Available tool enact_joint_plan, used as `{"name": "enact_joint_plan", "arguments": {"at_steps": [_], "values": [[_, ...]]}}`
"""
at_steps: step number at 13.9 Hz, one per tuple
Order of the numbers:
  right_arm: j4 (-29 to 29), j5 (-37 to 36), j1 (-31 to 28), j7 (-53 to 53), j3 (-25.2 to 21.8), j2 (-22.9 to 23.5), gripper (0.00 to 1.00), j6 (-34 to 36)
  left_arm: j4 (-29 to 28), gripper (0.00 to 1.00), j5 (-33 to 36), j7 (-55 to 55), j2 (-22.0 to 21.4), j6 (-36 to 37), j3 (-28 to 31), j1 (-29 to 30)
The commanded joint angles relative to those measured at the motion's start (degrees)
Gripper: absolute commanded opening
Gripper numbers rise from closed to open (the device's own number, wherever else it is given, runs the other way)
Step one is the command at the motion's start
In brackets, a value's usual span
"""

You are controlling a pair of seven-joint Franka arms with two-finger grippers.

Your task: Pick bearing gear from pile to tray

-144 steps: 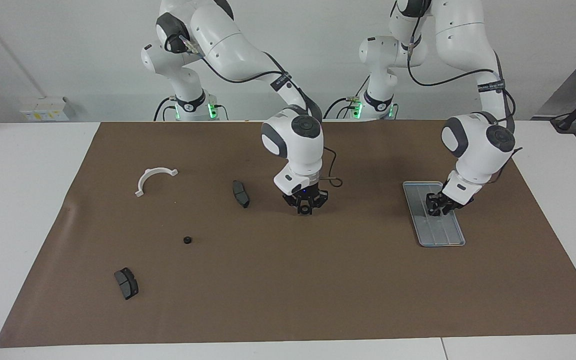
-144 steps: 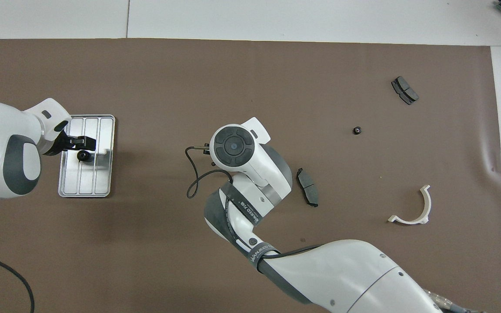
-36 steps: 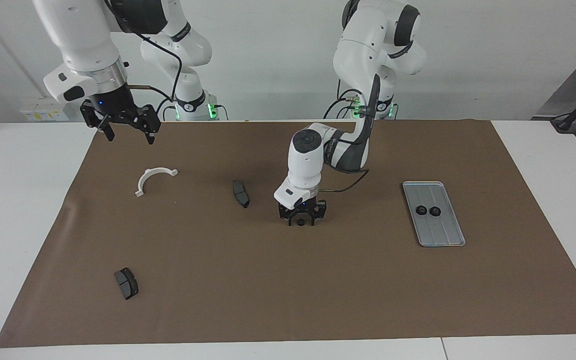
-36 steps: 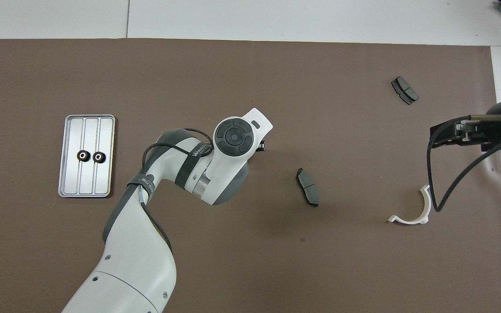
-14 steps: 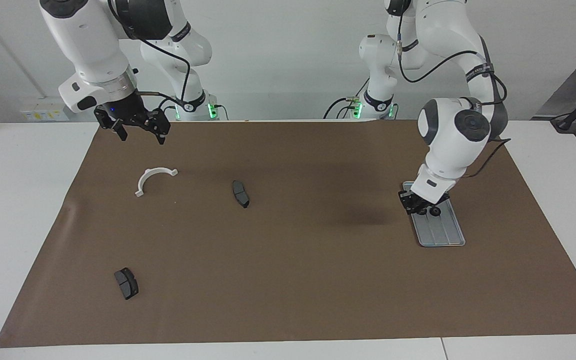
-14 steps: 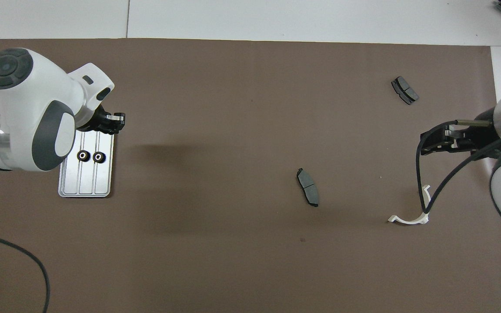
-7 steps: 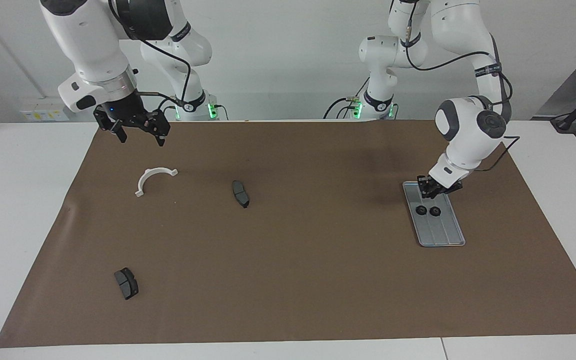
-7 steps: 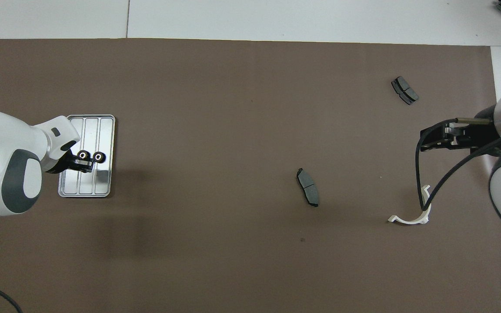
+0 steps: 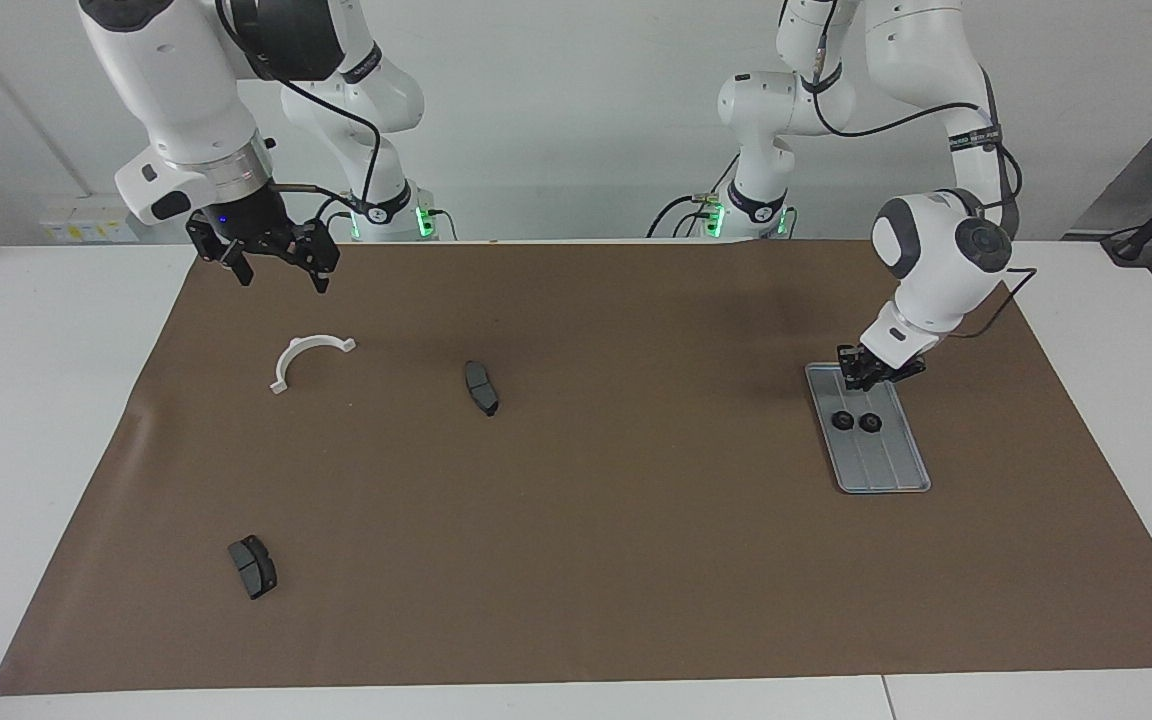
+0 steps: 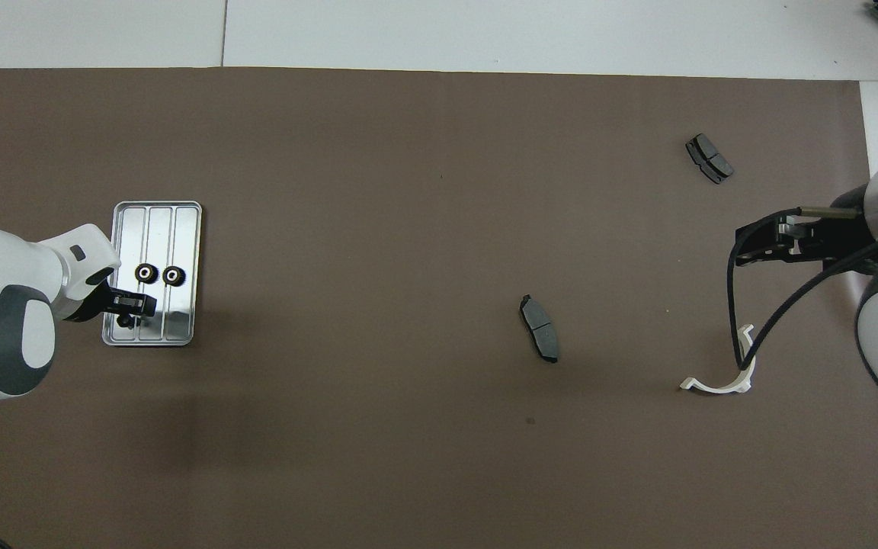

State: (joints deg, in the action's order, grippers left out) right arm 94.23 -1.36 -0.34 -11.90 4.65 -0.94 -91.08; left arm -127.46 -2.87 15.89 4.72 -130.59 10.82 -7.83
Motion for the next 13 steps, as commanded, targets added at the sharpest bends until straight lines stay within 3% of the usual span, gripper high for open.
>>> {"name": "enact_joint_plan", "arguments": {"at_steps": [1,8,11,13], "values": [[1.4,1.28,-0.54,-0.32,0.19,-1.08,1.0,-1.03,2.89,1.0,-0.65,0.46,-1.38,0.33,-0.63,0.45],[1.4,1.28,-0.54,-0.32,0.19,-1.17,1.0,-1.12,32.67,1.0,-0.82,-8.59,-1.03,32.47,-1.15,-2.54],[1.4,1.28,-0.54,-0.32,0.19,-1.17,1.0,-1.12,42.34,1.0,-0.73,-8.95,-1.21,43.99,-1.07,-2.45],[1.4,1.28,-0.63,-0.32,0.19,-1.08,1.0,-1.12,45.18,1.0,0.14,-9.12,-1.47,48.13,-0.89,-2.54]]}}
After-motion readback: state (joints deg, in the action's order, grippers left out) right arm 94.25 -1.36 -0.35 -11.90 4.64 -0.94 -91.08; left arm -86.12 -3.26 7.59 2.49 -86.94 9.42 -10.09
